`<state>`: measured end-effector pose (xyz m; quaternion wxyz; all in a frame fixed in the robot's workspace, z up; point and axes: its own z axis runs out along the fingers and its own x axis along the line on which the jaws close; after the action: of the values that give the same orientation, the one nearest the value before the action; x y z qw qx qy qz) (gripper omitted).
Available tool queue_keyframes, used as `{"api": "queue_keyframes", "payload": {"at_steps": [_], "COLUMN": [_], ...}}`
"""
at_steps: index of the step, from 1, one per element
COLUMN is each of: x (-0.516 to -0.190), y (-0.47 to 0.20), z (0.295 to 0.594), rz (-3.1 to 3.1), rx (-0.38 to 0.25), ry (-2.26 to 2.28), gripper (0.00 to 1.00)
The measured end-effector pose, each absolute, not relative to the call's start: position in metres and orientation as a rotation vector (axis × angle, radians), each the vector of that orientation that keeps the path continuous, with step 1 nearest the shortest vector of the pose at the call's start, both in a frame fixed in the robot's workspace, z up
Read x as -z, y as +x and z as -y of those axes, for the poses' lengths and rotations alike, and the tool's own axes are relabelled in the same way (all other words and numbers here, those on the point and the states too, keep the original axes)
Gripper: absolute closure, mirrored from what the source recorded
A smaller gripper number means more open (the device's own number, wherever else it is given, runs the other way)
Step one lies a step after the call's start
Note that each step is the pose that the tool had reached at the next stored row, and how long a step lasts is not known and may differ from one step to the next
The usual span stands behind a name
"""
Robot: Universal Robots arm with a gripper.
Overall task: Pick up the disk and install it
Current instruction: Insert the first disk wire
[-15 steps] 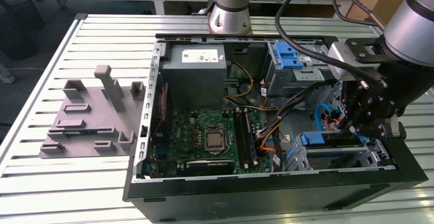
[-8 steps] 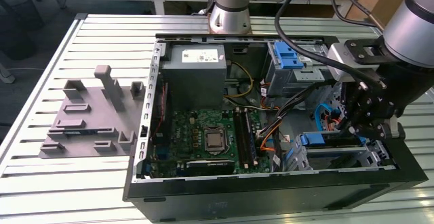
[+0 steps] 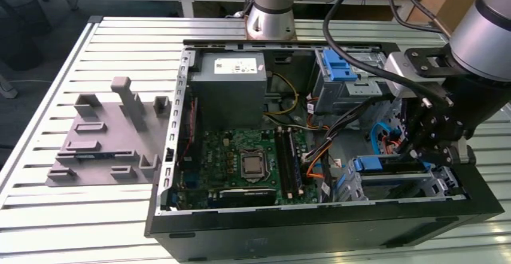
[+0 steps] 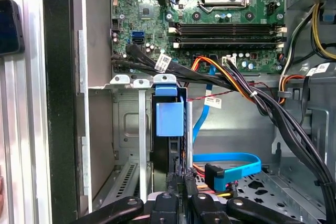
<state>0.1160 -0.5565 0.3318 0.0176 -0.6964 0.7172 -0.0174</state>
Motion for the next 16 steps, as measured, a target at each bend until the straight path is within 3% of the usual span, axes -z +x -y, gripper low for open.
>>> {"api": "queue_keyframes", "payload": {"at_steps": [13, 14, 16], "x": [-0.329, -0.3289, -0.329], "y": [0.116, 0.116, 0.116], "z": [0.5565, 0.5565, 0.5565], "rz": [-2.228, -2.229, -2.229], "rx": [0.053, 0.053, 0.054], "ry": [-2.164, -2.164, -2.164], "gripper": [0.83, 0.76, 0.76]}}
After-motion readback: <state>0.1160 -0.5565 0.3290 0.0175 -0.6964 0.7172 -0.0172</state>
